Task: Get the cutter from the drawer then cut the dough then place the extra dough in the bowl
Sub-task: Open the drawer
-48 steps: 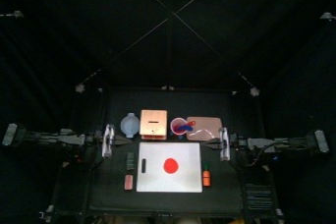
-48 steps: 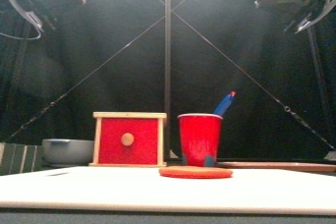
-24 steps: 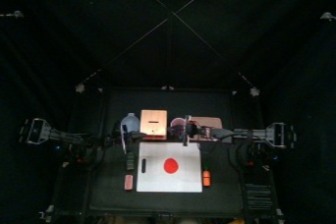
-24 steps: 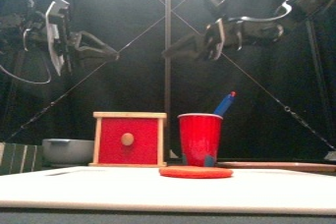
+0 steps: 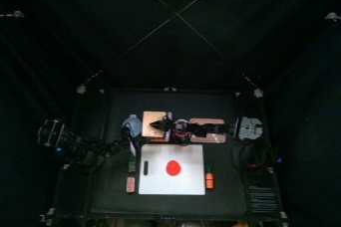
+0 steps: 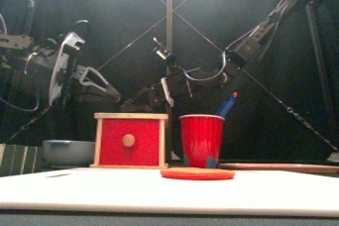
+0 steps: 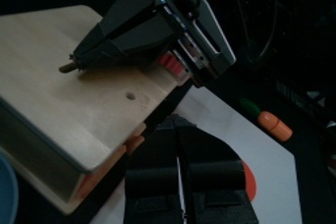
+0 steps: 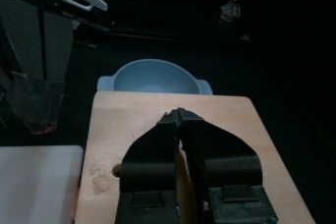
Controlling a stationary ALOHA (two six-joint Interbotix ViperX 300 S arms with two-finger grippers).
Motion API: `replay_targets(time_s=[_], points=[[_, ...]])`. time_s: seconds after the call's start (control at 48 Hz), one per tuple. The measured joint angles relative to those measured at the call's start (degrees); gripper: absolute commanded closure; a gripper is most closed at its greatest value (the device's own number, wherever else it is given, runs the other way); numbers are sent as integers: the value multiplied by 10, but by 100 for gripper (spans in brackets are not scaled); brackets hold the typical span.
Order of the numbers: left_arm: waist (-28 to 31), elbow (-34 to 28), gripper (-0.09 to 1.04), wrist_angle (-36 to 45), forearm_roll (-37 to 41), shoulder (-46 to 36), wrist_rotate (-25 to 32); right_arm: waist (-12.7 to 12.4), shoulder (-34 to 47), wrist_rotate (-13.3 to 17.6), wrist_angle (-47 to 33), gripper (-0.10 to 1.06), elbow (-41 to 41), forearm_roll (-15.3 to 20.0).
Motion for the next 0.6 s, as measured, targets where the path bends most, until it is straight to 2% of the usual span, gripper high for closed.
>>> replay_targets(time_s=[0.312,0.417,0.604], points=[[-2,-6,15,19,-4,5,-163,0,-1,0,29,98,-8,-20],[-3,-14,12,25,-18,30,-220,0,-1,0,29,98,-8,-22],[-4,-48,13,35,-69,80,-266,2,-1,0,29,98,-8,-23]])
